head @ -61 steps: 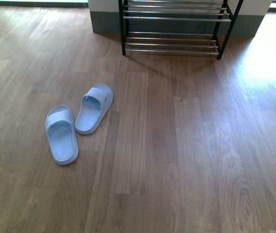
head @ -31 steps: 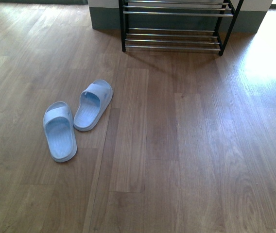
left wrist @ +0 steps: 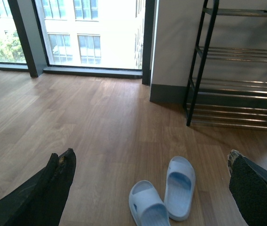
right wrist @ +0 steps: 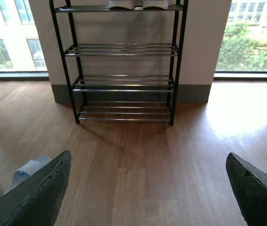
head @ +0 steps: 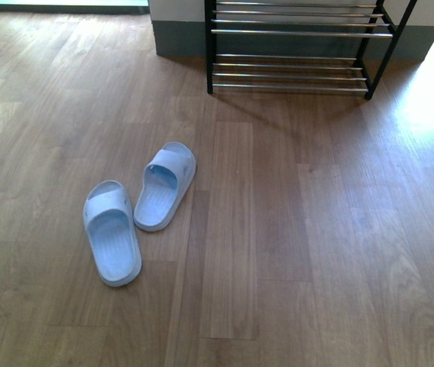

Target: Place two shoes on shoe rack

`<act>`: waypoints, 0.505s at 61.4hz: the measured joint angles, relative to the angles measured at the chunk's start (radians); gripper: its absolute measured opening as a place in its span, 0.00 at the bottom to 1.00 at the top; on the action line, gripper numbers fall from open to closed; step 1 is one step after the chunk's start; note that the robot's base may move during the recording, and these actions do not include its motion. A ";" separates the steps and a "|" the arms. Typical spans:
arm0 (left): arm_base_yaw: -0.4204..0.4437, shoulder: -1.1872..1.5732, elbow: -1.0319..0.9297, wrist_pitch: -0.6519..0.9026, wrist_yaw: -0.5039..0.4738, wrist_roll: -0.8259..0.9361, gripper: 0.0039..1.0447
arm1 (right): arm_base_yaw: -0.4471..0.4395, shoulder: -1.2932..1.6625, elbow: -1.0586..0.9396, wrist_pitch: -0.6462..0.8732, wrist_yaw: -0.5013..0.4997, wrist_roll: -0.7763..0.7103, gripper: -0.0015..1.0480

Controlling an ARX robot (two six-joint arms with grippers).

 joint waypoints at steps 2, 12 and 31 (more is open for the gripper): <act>0.000 0.000 0.000 0.000 0.000 0.000 0.91 | 0.000 0.000 0.000 0.000 -0.001 0.000 0.91; 0.000 0.000 0.000 0.000 0.000 0.000 0.91 | 0.000 0.000 0.000 0.000 -0.001 0.000 0.91; 0.000 0.000 0.000 0.000 -0.003 0.000 0.91 | 0.000 0.000 0.000 0.000 -0.005 0.000 0.91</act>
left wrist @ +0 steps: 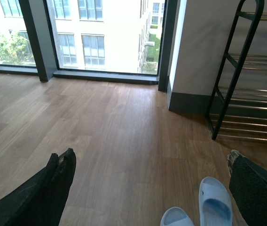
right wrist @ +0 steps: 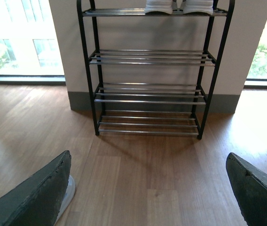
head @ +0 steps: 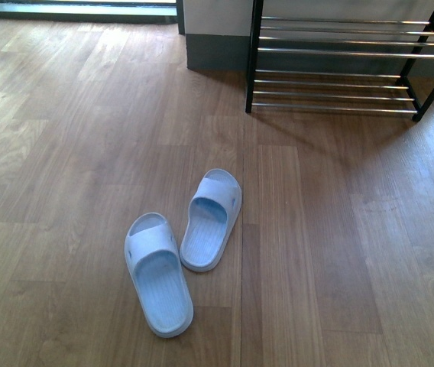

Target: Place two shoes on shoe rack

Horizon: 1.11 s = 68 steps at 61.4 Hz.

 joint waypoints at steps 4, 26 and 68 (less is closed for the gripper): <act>0.000 0.000 0.000 0.000 0.000 0.000 0.91 | 0.000 0.000 0.000 0.000 0.000 0.000 0.91; 0.000 0.000 0.000 0.000 0.002 0.000 0.91 | 0.000 0.000 0.000 0.000 0.003 0.000 0.91; 0.000 0.000 0.000 0.000 0.002 0.000 0.91 | 0.000 0.000 0.000 0.000 0.003 0.000 0.91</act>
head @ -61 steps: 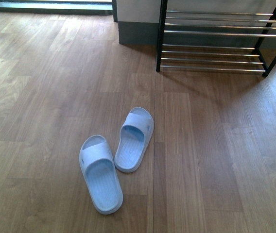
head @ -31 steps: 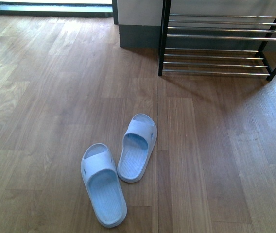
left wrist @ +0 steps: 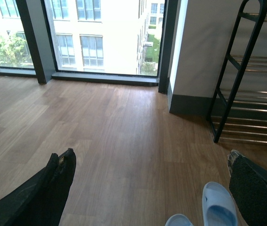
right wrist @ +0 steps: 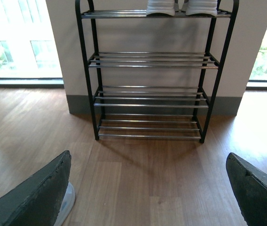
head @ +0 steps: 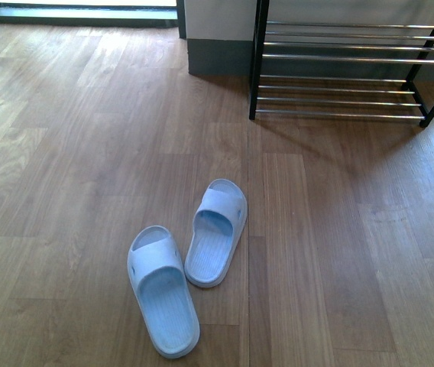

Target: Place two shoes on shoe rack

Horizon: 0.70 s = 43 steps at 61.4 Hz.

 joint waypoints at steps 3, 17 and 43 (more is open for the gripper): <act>0.000 0.000 0.000 0.000 0.000 0.000 0.91 | 0.000 0.000 0.000 0.000 0.000 0.000 0.91; 0.000 0.000 0.000 0.000 0.000 0.000 0.91 | 0.000 0.000 0.000 0.000 0.000 0.000 0.91; 0.000 0.000 0.000 0.000 0.000 0.000 0.91 | -0.041 0.037 0.010 -0.025 -0.179 0.029 0.91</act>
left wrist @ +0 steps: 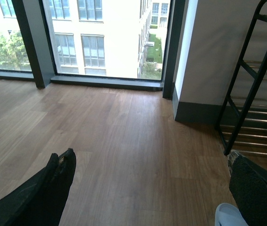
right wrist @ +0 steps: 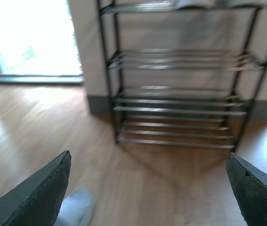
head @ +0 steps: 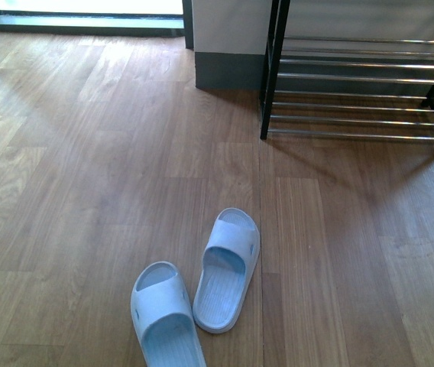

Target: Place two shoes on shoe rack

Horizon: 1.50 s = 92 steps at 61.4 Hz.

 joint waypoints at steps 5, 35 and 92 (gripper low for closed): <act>0.000 0.000 0.000 0.000 0.000 0.000 0.91 | 0.039 0.123 0.012 0.029 -0.131 0.002 0.91; 0.000 0.000 0.000 0.000 0.000 0.000 0.91 | 0.430 1.618 0.346 0.848 0.043 0.037 0.91; 0.000 0.000 0.000 0.000 0.000 0.000 0.91 | 0.478 2.852 1.280 0.664 0.160 0.081 0.91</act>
